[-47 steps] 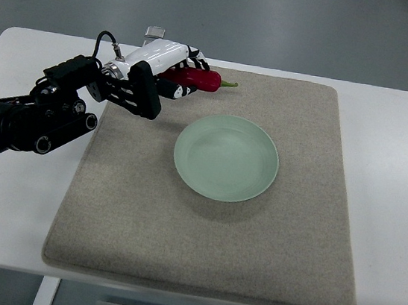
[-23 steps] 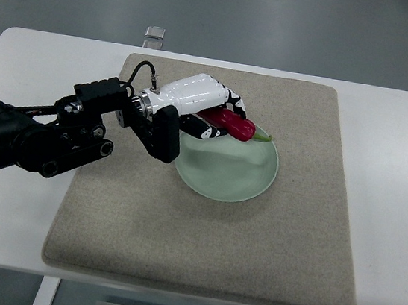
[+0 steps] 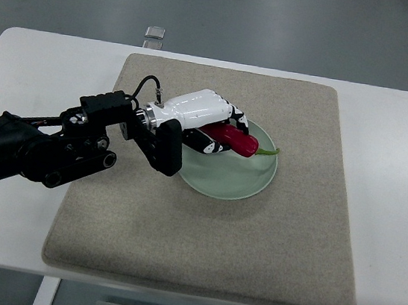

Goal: Place red pepper on plate with left hand

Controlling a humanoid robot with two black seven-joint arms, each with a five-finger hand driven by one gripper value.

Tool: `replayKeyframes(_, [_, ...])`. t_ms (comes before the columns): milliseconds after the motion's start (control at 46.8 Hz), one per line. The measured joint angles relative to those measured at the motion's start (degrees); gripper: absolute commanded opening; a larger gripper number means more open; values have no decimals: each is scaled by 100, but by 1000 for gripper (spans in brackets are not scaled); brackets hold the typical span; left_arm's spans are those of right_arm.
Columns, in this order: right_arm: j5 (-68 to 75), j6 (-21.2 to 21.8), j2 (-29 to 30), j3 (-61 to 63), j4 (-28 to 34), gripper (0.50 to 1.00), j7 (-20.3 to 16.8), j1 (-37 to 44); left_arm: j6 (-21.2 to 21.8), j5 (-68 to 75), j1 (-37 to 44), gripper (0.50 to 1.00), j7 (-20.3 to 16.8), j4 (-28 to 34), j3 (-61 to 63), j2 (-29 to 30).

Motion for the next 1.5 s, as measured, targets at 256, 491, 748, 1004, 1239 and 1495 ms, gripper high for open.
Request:
replayKeyframes(256, [-1,-1,0,0,-1,928,-2,-2,4,0,30,520,-24,0,4,-16])
replayKeyframes(491, [-2,-3,0,-1,1,928,-2,1,64,-30,91,771,-27,2,-2,-8])
replayKeyframes(748, [1,1,0,-1,1,928,-1,0,122,-77,170,960,-27,2,-110,-4])
replayKeyframes(1004, [1,0,0,-1,-3,928,0,1,132,-1495,186,988,-27,-1,-669,9])
replayKeyframes(1239, [1,0,0,-1,-2,928,0,1,142,-4860,331,992,-19,-161,-1628,27])
replayKeyframes(1495, [-1,2,0,-1,-1,928,0,2,623,-7515,334,992,-8,441,-1896,30])
